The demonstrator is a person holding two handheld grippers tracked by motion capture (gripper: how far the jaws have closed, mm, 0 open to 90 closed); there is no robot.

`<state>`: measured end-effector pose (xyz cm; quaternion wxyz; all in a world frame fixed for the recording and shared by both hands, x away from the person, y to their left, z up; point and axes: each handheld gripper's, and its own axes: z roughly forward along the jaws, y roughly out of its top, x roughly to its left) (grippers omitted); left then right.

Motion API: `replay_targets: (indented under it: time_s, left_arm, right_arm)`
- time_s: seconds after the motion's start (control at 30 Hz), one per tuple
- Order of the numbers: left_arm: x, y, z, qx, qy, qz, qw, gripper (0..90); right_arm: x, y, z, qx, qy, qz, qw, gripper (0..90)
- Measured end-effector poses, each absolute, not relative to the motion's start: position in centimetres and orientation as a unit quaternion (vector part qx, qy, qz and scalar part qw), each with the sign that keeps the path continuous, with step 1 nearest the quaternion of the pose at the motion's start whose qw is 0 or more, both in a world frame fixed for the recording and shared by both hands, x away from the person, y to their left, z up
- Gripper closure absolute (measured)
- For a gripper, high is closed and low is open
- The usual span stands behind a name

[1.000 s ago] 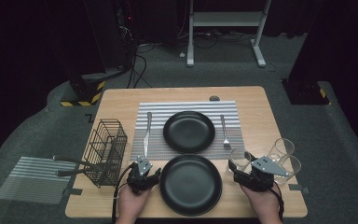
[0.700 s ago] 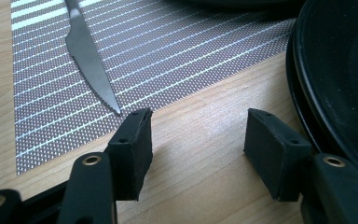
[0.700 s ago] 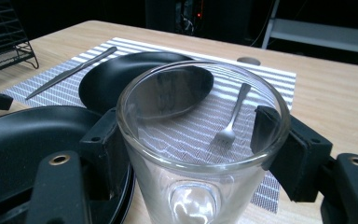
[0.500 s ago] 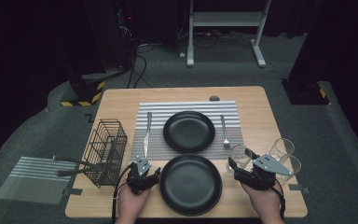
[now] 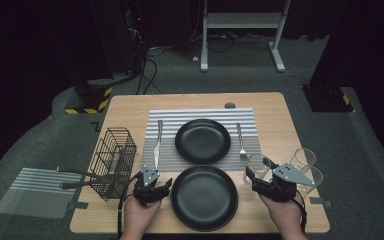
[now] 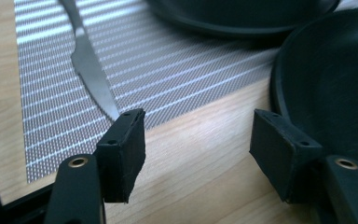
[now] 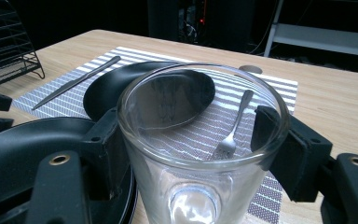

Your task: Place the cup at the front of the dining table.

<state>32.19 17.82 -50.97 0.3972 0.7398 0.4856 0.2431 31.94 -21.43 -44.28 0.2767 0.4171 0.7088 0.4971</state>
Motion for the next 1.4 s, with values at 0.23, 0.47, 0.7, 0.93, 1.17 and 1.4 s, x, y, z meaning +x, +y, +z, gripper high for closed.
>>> replay_targets:
  time_s: [0.23,0.47,0.7,0.93,1.17,1.4]
  left_arm:
    - [31.4,17.5,-49.5,0.730,0.459,0.243,0.444,32.6]
    - [31.2,17.1,-48.4,0.723,0.458,0.231,0.463,27.5]
    - [31.8,16.9,-47.9,0.719,0.459,0.228,0.470,27.8]
    - [32.1,15.4,-48.9,0.716,0.450,0.235,0.480,30.8]
    - [32.7,15.1,-48.8,0.716,0.442,0.233,0.488,34.1]
    - [33.2,14.5,-48.1,0.712,0.442,0.218,0.500,36.4]
  right_arm:
    - [31.8,-21.5,-44.0,0.416,0.708,0.500,0.275,28.8]
    - [31.9,-21.8,-43.8,0.415,0.704,0.504,0.278,28.7]
    - [31.7,-21.9,-43.6,0.415,0.706,0.505,0.273,28.7]
    - [31.9,-21.7,-43.4,0.414,0.695,0.517,0.280,28.8]
    - [32.2,-21.3,-43.2,0.413,0.706,0.509,0.270,28.7]
    - [32.4,-20.7,-42.8,0.413,0.701,0.515,0.270,28.7]
